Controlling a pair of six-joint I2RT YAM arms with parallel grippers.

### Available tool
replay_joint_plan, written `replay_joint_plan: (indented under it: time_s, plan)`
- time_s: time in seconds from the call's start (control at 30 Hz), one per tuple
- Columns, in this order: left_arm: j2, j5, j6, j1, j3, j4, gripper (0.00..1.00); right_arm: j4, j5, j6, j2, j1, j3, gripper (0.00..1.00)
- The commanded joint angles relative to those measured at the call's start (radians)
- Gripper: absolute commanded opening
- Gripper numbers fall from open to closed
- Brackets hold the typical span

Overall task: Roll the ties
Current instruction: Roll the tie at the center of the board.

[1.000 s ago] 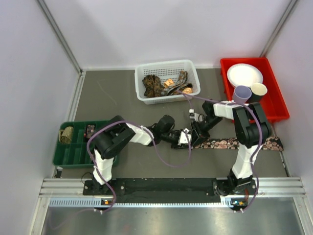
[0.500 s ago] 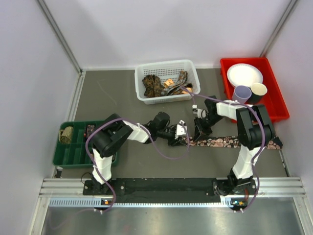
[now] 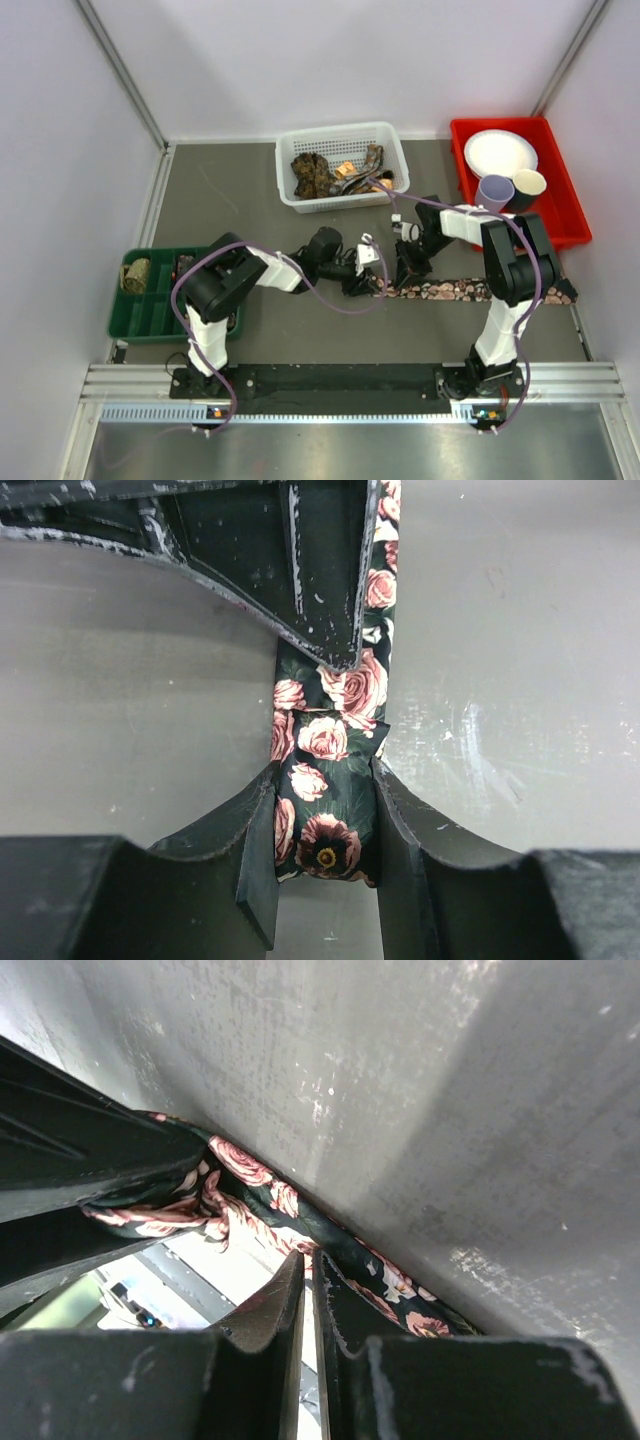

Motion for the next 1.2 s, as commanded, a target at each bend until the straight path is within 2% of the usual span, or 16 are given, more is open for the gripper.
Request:
replay_joint_plan:
  time_s: [0.0, 0.1, 0.17, 0.3, 0.37, 0.47, 0.73, 1.03, 1.17]
  plan:
    - [-0.044, -0.085, 0.093, 0.016, 0.005, -0.146, 0.23, 0.043, 0.167, -0.043, 0.053, 0.017, -0.011, 0.08]
    - [-0.026, -0.131, 0.186, 0.004, 0.043, -0.319, 0.23, 0.028, 0.148, -0.054, 0.048, 0.016, 0.002, 0.09]
    - [-0.012, -0.16, 0.21, -0.007, 0.057, -0.412, 0.23, 0.023, 0.08, -0.063, 0.012, 0.016, 0.008, 0.13]
    - [-0.001, -0.204, 0.282, -0.031, 0.077, -0.499, 0.24, 0.026, -0.123, -0.048, -0.086, 0.014, 0.015, 0.25]
    - [0.003, -0.217, 0.291, -0.039, 0.08, -0.511, 0.24, 0.046, -0.23, 0.016, -0.126, 0.014, 0.012, 0.28]
    - [0.014, -0.235, 0.297, -0.045, 0.089, -0.528, 0.23, 0.118, -0.292, 0.115, -0.134, 0.02, -0.006, 0.31]
    - [0.031, -0.281, 0.277, -0.053, 0.117, -0.548, 0.21, 0.16, -0.234, 0.187, -0.073, 0.097, 0.002, 0.32]
    - [0.026, -0.309, 0.253, -0.059, 0.1, -0.546, 0.2, 0.201, -0.151, 0.234, -0.039, 0.106, -0.02, 0.34]
    - [0.028, -0.315, 0.245, -0.065, 0.097, -0.537, 0.2, 0.314, -0.131, 0.302, -0.064, 0.108, -0.087, 0.43]
